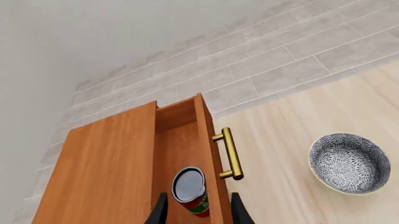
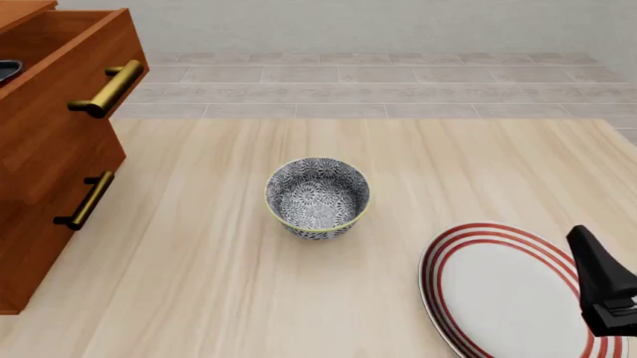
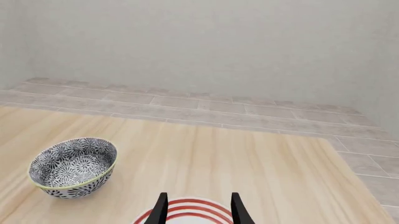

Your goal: Put the ketchup in the top drawer of the cabinet.

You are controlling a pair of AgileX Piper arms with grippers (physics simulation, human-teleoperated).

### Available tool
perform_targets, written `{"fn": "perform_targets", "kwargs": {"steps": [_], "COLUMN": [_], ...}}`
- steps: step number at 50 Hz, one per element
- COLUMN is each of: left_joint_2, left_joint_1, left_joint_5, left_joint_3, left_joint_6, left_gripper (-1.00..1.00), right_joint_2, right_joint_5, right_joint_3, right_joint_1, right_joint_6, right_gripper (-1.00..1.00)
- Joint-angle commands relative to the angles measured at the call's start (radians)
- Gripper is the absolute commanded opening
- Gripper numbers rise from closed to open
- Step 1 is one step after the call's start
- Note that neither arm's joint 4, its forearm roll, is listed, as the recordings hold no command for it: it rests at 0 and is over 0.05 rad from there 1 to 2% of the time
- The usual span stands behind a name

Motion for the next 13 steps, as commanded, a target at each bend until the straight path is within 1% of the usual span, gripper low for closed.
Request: {"fn": "perform_targets", "kwargs": {"steps": [1,3,5,7,9,10,12,13], "left_joint_2": [-0.083,-0.134,-0.169,-0.191,-0.206,-0.218,-0.253,-0.27], "left_joint_1": [-0.036,-0.055,-0.097,-0.149,-0.198,-0.213,-0.25,-0.264], "left_joint_5": [0.037,0.037,0.057,0.095,0.123,0.127,0.108,0.096], "left_joint_3": [-0.047,-0.057,-0.081,-0.13,-0.194,-0.202,-0.155,-0.123], "left_joint_6": [0.054,0.093,0.09,0.042,-0.049,-0.08,-0.081,-0.099], "left_gripper": [1.0,1.0,1.0,1.0,1.0,1.0,1.0,1.0], "right_joint_2": [0.017,0.019,0.031,0.053,0.069,0.072,0.079,0.085], "right_joint_5": [-0.021,-0.024,-0.035,-0.054,-0.066,-0.067,-0.068,-0.071], "right_joint_3": [0.006,0.006,0.006,0.006,0.007,0.007,0.007,0.007], "right_joint_1": [0.001,0.001,0.001,0.0,-0.003,-0.006,-0.01,-0.012], "right_joint_6": [0.0,0.002,0.002,0.004,0.006,0.009,0.013,0.018], "right_gripper": [1.0,1.0,1.0,1.0,1.0,1.0,1.0,1.0]}}
